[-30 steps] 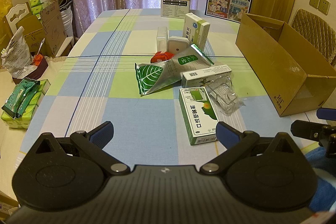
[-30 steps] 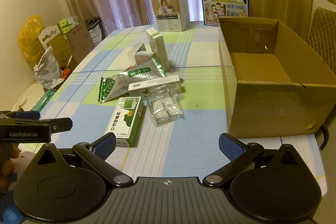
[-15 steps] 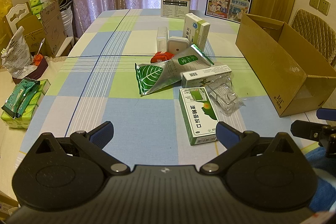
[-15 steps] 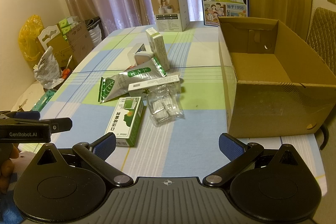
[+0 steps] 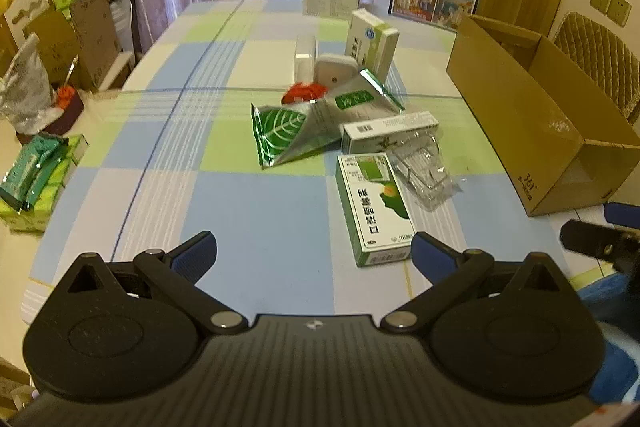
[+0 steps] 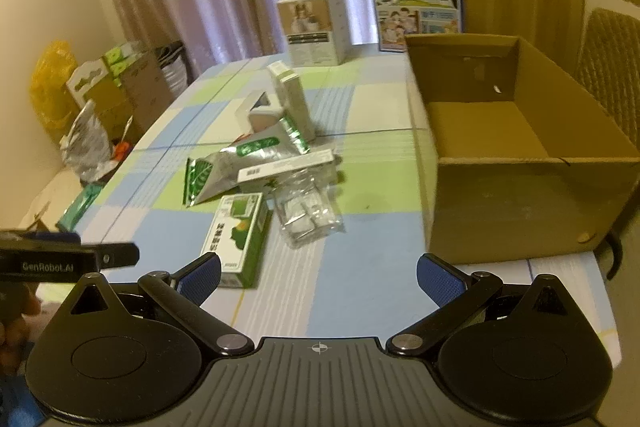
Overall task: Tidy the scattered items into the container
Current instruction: 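Grasp the green-and-white medicine box with left tool while right tool grasps clear plastic tray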
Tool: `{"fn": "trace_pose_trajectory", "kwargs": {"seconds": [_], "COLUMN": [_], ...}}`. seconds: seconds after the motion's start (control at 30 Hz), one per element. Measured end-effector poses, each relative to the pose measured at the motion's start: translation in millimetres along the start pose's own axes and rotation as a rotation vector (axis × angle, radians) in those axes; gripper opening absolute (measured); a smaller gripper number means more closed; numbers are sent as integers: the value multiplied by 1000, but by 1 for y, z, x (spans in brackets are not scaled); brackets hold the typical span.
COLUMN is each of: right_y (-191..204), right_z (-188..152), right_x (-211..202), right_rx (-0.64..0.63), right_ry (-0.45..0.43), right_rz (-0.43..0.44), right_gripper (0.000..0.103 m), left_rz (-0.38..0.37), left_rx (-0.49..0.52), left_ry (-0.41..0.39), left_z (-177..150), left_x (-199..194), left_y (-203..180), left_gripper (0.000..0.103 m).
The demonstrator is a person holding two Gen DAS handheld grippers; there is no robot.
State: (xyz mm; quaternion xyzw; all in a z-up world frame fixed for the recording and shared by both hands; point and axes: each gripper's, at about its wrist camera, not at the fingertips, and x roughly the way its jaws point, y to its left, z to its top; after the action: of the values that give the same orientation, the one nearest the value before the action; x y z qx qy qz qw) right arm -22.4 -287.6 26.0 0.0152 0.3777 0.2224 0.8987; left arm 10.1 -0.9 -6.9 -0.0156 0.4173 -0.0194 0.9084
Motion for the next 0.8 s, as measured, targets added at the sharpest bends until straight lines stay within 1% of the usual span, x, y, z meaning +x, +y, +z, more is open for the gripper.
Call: {"fn": "trace_pose_trajectory", "kwargs": {"seconds": [0.17, 0.3, 0.47, 0.6, 0.63, 0.67, 0.8], "right_y": [-9, -9, -20, -25, -25, -24, -27], "right_z": [11, 19, 25, 24, 23, 23, 24], "right_x": [2, 7, 15, 22, 24, 26, 35], "right_rx": [19, -21, -50, -51, -57, -83, -82], "right_ry": [21, 30, 48, 83, 92, 105, 144], "right_rz": [-12, -27, -77, -52, -47, -24, -8], "right_gripper": [101, 101, 101, 101, 101, 101, 101], "left_rz": [-13, -28, -43, -47, -45, -42, -65], "left_rx": [49, 96, 132, 158, 166, 176, 200], "left_ry": [45, 79, 133, 189, 205, 220, 268], "left_z": [10, 21, 33, 40, 40, 41, 41], "left_x": [7, 22, 49, 77, 84, 91, 113], "left_y": [-10, -22, -35, -44, -46, -48, -54], "left_gripper": [102, 102, 101, 96, 94, 94, 90]}}
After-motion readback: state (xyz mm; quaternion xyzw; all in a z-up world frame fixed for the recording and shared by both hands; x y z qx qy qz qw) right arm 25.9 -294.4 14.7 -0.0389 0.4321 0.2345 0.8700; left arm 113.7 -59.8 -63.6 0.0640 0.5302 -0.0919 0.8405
